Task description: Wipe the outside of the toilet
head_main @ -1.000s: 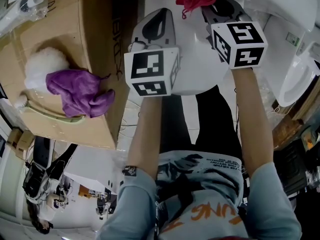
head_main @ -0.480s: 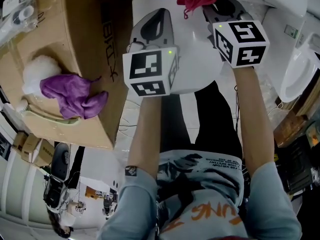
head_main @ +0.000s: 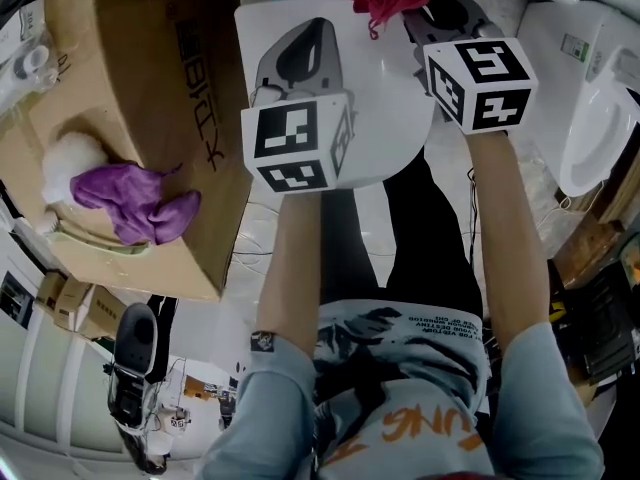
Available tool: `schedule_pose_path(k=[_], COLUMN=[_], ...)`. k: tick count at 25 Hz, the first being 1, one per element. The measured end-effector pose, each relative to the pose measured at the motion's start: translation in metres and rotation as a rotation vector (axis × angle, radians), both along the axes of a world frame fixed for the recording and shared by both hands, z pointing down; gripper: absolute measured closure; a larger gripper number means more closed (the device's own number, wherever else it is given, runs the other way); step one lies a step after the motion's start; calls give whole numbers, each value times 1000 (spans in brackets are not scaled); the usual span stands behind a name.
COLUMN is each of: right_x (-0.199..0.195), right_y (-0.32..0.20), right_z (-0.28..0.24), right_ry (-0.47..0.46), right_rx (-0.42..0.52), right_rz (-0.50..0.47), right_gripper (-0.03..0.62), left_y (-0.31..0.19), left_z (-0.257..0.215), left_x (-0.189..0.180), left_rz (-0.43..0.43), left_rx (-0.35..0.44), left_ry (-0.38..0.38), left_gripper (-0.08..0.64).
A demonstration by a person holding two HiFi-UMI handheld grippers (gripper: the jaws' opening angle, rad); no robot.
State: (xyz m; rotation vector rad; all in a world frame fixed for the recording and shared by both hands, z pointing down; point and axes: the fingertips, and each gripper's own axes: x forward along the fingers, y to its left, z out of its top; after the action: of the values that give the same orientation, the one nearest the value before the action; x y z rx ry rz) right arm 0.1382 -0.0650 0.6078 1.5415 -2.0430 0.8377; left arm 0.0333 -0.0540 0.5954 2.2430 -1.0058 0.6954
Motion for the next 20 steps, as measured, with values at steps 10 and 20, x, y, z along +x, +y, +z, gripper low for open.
schedule_pose_path(k=[10, 20], right_x=[43, 79], right_y=[18, 31], right_z=[0, 2], right_ry=[-5, -2], right_rx=[2, -3], right_rz=[33, 47], right_gripper=[526, 526], left_y=[18, 23], left_z=[1, 5], left_x=[40, 62], left_rz=[37, 15], left_rx=[-9, -16], left_ry=[-11, -21], left_gripper=[537, 535])
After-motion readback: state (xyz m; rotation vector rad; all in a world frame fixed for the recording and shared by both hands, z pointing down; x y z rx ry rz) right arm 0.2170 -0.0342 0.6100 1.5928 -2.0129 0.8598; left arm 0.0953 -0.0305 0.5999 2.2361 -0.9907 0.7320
